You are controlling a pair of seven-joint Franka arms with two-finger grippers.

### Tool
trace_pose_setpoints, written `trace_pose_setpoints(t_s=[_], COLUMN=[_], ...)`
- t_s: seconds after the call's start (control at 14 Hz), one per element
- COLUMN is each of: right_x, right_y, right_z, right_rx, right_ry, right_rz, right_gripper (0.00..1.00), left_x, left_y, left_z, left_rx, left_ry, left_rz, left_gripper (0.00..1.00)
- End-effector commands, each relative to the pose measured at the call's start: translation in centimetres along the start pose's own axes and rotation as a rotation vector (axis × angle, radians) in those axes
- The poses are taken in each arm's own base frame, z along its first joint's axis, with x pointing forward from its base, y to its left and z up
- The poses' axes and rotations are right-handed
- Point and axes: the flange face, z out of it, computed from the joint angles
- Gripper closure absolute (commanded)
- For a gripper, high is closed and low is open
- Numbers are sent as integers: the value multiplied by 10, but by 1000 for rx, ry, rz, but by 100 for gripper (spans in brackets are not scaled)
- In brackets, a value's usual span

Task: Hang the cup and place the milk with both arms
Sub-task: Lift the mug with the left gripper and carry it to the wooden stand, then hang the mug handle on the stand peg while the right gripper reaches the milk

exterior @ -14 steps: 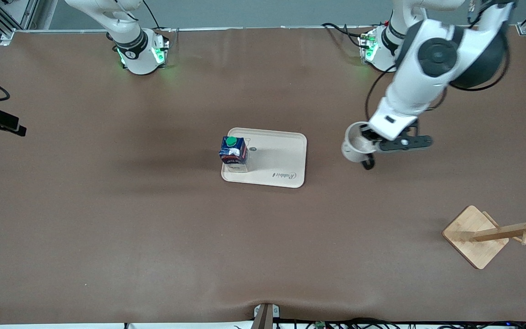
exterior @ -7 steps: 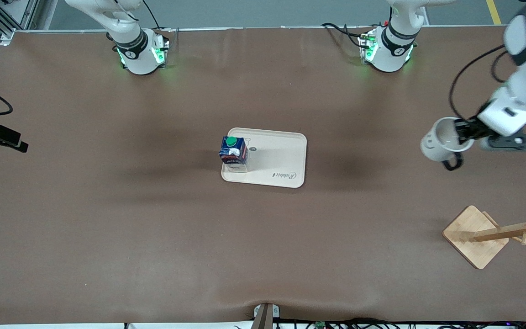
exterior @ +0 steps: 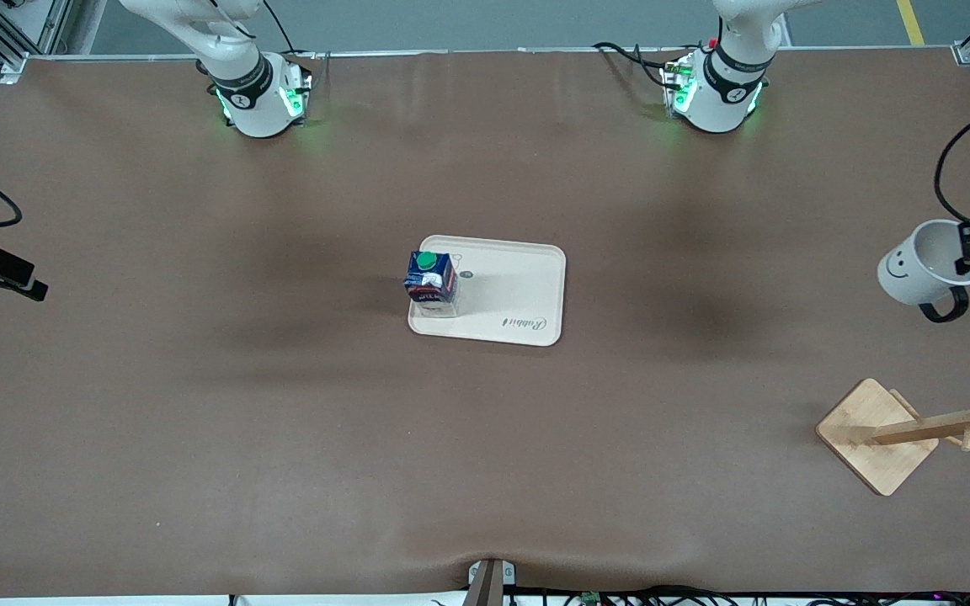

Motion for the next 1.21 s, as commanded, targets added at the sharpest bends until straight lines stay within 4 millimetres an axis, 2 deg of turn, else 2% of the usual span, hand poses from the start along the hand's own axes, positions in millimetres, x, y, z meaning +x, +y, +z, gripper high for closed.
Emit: trace_pose_setpoints(t_s=[0.0,0.14,0.36,0.79,0.86,1.0,1.07,1.14], right_x=[1,1,3,8,13,30,34,35], right_y=[-1,-2,0,0,-2,-8,-14,-23], right_z=[-1,-2,3,14,20,50,55,58], right_rx=[17,17,17,18,17,53,86,96], right_ry=[8,8,2,-4,4,10,21,18], right_rz=[9,7,11,8,7,10,12,5], right_gripper=[0,0,0,0,0,0,0,0], left_x=[33,52,65,67,67,66,65,59], left_y=[-24,-31,-39,-42,-42,-43,-45,-58], left_z=[15,23,45,37,35,32,32,32], left_rx=[-49,-68,-82,-73,-73,-69,-68,-68], left_ry=[5,24,11,28,31,35,35,36], left_rz=[68,89,134,149,149,151,159,152], left_gripper=[100,100,100,100,100,100,100,100])
